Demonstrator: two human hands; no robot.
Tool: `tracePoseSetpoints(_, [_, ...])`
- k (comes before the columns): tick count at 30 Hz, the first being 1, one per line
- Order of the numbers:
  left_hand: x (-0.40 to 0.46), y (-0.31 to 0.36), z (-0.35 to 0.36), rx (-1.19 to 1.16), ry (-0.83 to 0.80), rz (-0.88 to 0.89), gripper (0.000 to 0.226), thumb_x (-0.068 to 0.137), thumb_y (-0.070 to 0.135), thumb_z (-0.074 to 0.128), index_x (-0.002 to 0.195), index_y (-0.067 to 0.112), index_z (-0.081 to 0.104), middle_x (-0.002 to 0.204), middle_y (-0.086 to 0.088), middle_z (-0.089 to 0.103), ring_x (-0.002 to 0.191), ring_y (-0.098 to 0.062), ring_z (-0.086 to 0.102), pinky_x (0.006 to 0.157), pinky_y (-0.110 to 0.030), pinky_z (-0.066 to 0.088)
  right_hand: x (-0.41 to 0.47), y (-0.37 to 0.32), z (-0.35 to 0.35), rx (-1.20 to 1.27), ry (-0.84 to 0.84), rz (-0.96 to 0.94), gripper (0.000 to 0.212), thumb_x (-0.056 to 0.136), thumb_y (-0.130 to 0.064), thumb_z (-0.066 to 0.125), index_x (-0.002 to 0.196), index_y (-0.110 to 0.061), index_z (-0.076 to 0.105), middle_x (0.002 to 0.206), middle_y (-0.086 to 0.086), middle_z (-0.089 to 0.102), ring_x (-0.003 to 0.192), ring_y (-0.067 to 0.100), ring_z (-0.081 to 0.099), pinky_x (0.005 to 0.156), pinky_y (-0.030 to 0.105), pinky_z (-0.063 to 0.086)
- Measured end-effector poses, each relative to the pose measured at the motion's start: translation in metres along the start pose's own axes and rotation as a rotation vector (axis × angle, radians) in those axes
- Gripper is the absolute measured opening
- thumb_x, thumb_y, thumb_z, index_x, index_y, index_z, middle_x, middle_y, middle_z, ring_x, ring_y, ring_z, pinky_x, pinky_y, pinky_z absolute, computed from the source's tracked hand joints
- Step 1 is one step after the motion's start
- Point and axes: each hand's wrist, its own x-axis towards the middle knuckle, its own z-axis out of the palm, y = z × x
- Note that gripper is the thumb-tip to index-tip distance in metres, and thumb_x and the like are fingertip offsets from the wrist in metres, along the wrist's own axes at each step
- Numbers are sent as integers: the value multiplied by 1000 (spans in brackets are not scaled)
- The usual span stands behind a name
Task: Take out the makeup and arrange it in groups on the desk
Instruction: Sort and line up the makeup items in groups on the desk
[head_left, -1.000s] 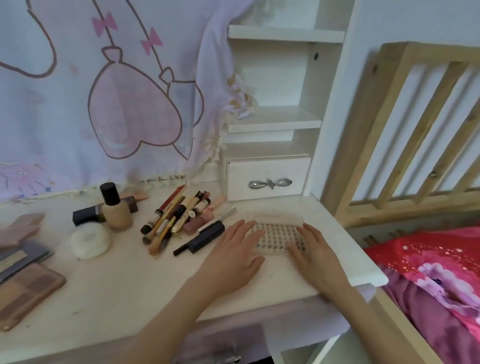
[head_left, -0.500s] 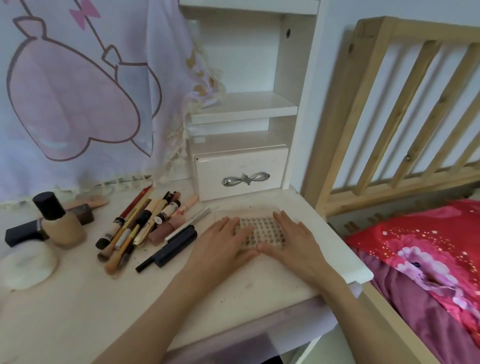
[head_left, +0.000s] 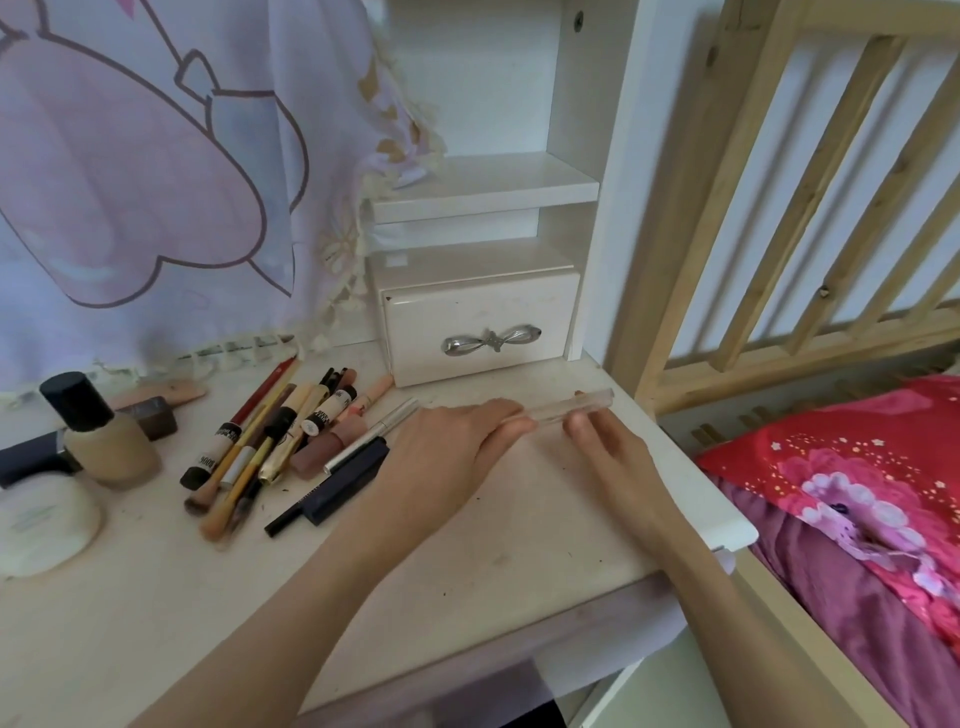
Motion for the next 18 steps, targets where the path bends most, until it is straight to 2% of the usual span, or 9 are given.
tracePoseSetpoints(1, [3, 4, -1, -55, 13, -40, 56, 90, 57, 28, 92, 17, 67, 60, 1, 64, 51, -20, 59, 49, -31, 46, 0, -2, 0, 9, 3, -23, 31, 93, -43, 42, 115, -25, 55, 106, -20, 59, 106, 1, 52, 78, -3, 33])
tracePoseSetpoints(4, [9, 12, -1, -112, 90, -60, 45, 90, 47, 34, 87, 16, 66, 58, 0, 61, 53, -20, 56, 53, -33, 44, -3, -9, 4, 135, 13, -85, 48, 86, -53, 39, 129, -33, 46, 117, -23, 58, 111, -9, 51, 86, 1, 36])
tracePoseSetpoints(7, [7, 17, 0, -132, 118, -89, 40, 91, 44, 36, 86, 17, 65, 59, 7, 57, 59, -15, 55, 54, -25, 41, -1, -9, 13, 309, 15, -100, 58, 85, -57, 44, 138, -37, 37, 124, -22, 58, 113, -8, 53, 94, 10, 42])
tracePoseSetpoints(9, [3, 18, -1, -180, 94, -124, 35, 92, 43, 41, 90, 17, 65, 61, 13, 51, 65, -11, 53, 56, -20, 38, 2, -8, 20, 381, 31, -88, 62, 86, -60, 43, 142, -36, 31, 128, -15, 57, 115, -1, 55, 100, 24, 43])
tracePoseSetpoints(11, [0, 17, -4, -236, 29, -148, 27, 93, 36, 46, 96, 17, 65, 67, 13, 55, 68, -10, 54, 60, -16, 37, 3, -7, 26, 414, 66, -92, 66, 86, -64, 46, 143, -34, 29, 127, -8, 59, 115, 6, 57, 100, 32, 44])
tracePoseSetpoints(14, [-3, 13, -7, -262, -71, -126, 27, 94, 33, 46, 108, 18, 63, 83, 5, 67, 78, -10, 55, 68, -11, 37, 5, -4, 29, 410, 57, -88, 70, 80, -67, 47, 141, -37, 30, 119, -3, 64, 112, 13, 59, 101, 39, 43])
tracePoseSetpoints(16, [-4, 13, -8, -277, -106, -105, 31, 94, 35, 44, 114, 19, 61, 94, 4, 69, 85, -9, 56, 71, -10, 37, 3, -1, 27, 412, 53, -77, 69, 78, -69, 50, 139, -44, 31, 120, -4, 63, 113, 12, 58, 104, 41, 40])
tracePoseSetpoints(18, [-4, 16, -7, -293, -128, -90, 32, 95, 34, 42, 116, 17, 60, 97, 6, 68, 87, -8, 56, 72, -11, 37, 2, 2, 25, 432, 68, -70, 73, 76, -68, 53, 140, -42, 31, 122, -5, 62, 114, 11, 58, 105, 43, 38])
